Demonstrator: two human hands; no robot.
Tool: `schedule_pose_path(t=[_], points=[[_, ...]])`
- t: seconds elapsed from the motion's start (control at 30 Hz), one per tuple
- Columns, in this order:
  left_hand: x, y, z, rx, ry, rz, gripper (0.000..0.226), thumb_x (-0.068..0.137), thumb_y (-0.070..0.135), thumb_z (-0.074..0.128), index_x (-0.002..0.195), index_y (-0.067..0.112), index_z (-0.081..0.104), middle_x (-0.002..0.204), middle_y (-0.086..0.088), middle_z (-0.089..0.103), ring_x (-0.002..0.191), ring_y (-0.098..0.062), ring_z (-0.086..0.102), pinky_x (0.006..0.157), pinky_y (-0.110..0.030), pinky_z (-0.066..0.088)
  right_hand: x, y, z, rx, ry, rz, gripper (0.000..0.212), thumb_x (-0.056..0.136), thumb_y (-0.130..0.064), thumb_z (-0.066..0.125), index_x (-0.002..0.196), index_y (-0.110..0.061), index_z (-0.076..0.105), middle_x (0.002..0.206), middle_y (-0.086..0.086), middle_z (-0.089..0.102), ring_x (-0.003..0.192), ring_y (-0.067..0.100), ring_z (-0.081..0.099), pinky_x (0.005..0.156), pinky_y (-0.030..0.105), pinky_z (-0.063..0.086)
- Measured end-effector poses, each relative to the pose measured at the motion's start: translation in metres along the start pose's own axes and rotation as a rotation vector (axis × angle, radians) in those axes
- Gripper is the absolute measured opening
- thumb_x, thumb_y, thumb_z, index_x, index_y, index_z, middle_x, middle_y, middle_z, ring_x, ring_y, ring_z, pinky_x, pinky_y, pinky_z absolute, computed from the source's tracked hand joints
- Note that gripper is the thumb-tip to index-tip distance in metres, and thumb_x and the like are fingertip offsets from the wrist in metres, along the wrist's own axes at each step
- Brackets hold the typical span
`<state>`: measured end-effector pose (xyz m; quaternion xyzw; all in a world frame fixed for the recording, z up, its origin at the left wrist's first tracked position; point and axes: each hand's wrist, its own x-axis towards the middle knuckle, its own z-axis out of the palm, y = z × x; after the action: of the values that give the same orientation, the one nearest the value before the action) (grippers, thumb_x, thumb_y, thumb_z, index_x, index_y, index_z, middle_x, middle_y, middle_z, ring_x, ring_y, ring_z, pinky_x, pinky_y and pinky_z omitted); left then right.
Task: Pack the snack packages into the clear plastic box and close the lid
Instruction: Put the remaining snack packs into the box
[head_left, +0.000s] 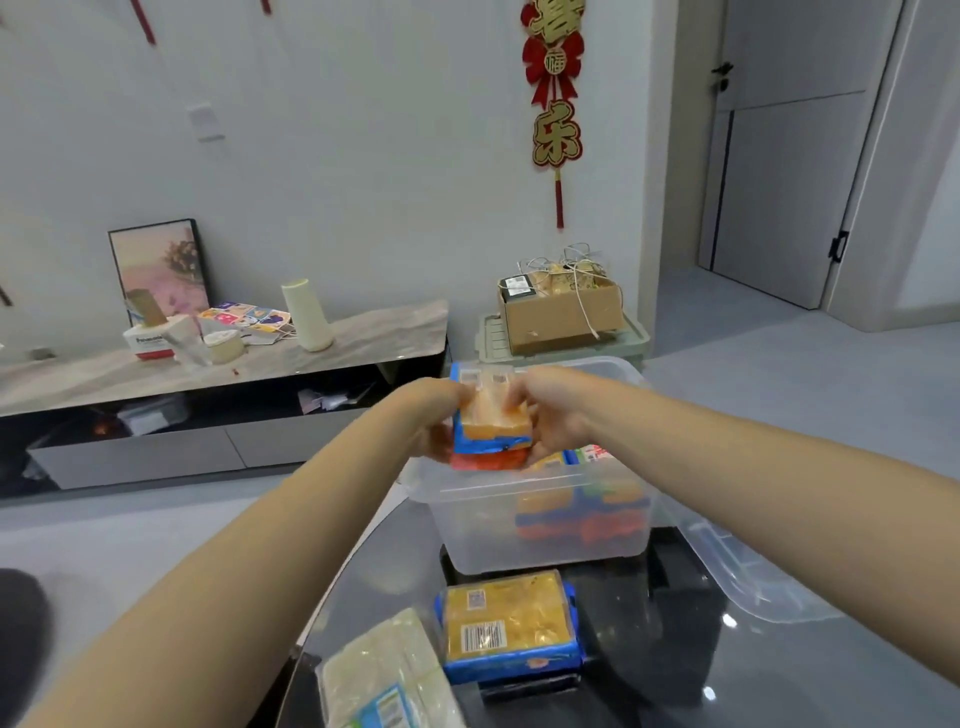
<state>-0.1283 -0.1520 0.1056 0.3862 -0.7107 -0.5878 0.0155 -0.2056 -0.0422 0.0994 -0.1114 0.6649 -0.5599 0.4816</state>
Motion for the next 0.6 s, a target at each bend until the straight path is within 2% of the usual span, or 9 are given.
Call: schedule_pose_path(t=[0.1, 0.17, 0.27, 0.37, 0.43, 0.5, 0.53, 0.57, 0.6], points=[[0.023, -0.006, 0.004, 0.221, 0.0, -0.076, 0.027, 0.094, 0.015, 0.038, 0.113, 0.005, 0.054, 0.107, -0.017, 0.064, 0.096, -0.032, 0.064, 0.083, -0.048, 0.05, 0.031, 0.006, 0.005, -0.037, -0.017, 0.117, 0.015, 0.087, 0.002, 0.03, 0.086, -0.001, 0.045, 0.084, 0.016, 0.051, 0.073, 0.029, 0.054, 0.086, 0.045, 0.043], [0.033, -0.009, 0.005, 0.238, -0.025, -0.132, 0.036, 0.093, 0.014, 0.038, 0.126, 0.003, 0.048, 0.117, -0.018, 0.061, 0.105, -0.032, 0.06, 0.085, -0.045, 0.048, 0.045, 0.008, 0.007, -0.125, 0.011, 0.122, 0.017, 0.087, 0.003, 0.03, 0.081, -0.001, 0.045, 0.08, 0.014, 0.05, 0.07, 0.027, 0.052, 0.081, 0.041, 0.046], [0.04, -0.014, 0.003, 0.168, -0.047, -0.186, 0.046, 0.09, 0.01, 0.042, 0.135, 0.001, 0.034, 0.126, -0.02, 0.053, 0.111, -0.035, 0.056, 0.092, -0.047, 0.046, 0.056, 0.012, 0.005, -0.312, 0.082, 0.099, 0.019, 0.088, 0.006, 0.034, 0.075, -0.002, 0.045, 0.072, 0.013, 0.049, 0.061, 0.022, 0.05, 0.06, 0.031, 0.047], [0.043, -0.016, 0.004, 0.172, -0.076, -0.211, 0.048, 0.09, 0.01, 0.043, 0.136, 0.001, 0.034, 0.133, -0.021, 0.051, 0.115, -0.036, 0.055, 0.092, -0.048, 0.046, 0.06, 0.017, 0.007, -0.508, 0.093, 0.082, 0.016, 0.092, 0.001, 0.042, 0.079, 0.002, 0.051, 0.076, 0.012, 0.054, 0.064, 0.022, 0.054, 0.069, 0.029, 0.049], [0.042, -0.017, 0.007, 0.182, -0.095, -0.208, 0.038, 0.089, 0.009, 0.041, 0.126, 0.001, 0.04, 0.122, -0.02, 0.058, 0.112, -0.034, 0.058, 0.089, -0.046, 0.046, 0.063, 0.019, 0.01, -0.669, 0.108, 0.066, 0.018, 0.092, -0.006, 0.052, 0.076, -0.001, 0.054, 0.076, 0.008, 0.057, 0.065, 0.017, 0.055, 0.067, 0.023, 0.048], [0.039, -0.019, 0.009, 0.177, -0.098, -0.203, 0.017, 0.088, 0.004, 0.04, 0.103, -0.002, 0.047, 0.087, -0.019, 0.061, 0.088, -0.028, 0.065, 0.094, -0.041, 0.046, 0.067, 0.019, 0.011, -0.763, 0.132, 0.04, 0.025, 0.09, -0.011, 0.058, 0.066, -0.006, 0.051, 0.07, 0.006, 0.056, 0.06, 0.014, 0.054, 0.067, 0.022, 0.048], [0.038, -0.02, 0.009, 0.176, -0.09, -0.201, 0.008, 0.088, 0.002, 0.04, 0.09, -0.002, 0.047, 0.071, -0.015, 0.054, 0.069, -0.025, 0.061, 0.094, -0.037, 0.047, 0.068, 0.02, 0.012, -0.799, 0.142, 0.032, 0.027, 0.09, -0.011, 0.058, 0.065, -0.006, 0.05, 0.073, 0.007, 0.059, 0.063, 0.015, 0.057, 0.072, 0.024, 0.05], [0.036, -0.02, 0.01, 0.177, -0.077, -0.196, 0.007, 0.087, 0.0, 0.039, 0.083, -0.001, 0.046, 0.066, -0.013, 0.049, 0.058, -0.023, 0.055, 0.089, -0.033, 0.049, 0.068, 0.019, 0.013, -0.844, 0.146, 0.03, 0.029, 0.092, -0.012, 0.055, 0.064, -0.006, 0.049, 0.082, 0.009, 0.064, 0.069, 0.017, 0.061, 0.079, 0.026, 0.051], [0.034, -0.02, 0.011, 0.185, -0.071, -0.191, 0.007, 0.087, -0.001, 0.039, 0.085, -0.001, 0.046, 0.069, -0.012, 0.049, 0.059, -0.024, 0.053, 0.082, -0.031, 0.05, 0.068, 0.018, 0.014, -0.876, 0.152, 0.036, 0.03, 0.093, -0.012, 0.052, 0.063, -0.006, 0.049, 0.096, 0.012, 0.067, 0.074, 0.019, 0.063, 0.086, 0.027, 0.05]])
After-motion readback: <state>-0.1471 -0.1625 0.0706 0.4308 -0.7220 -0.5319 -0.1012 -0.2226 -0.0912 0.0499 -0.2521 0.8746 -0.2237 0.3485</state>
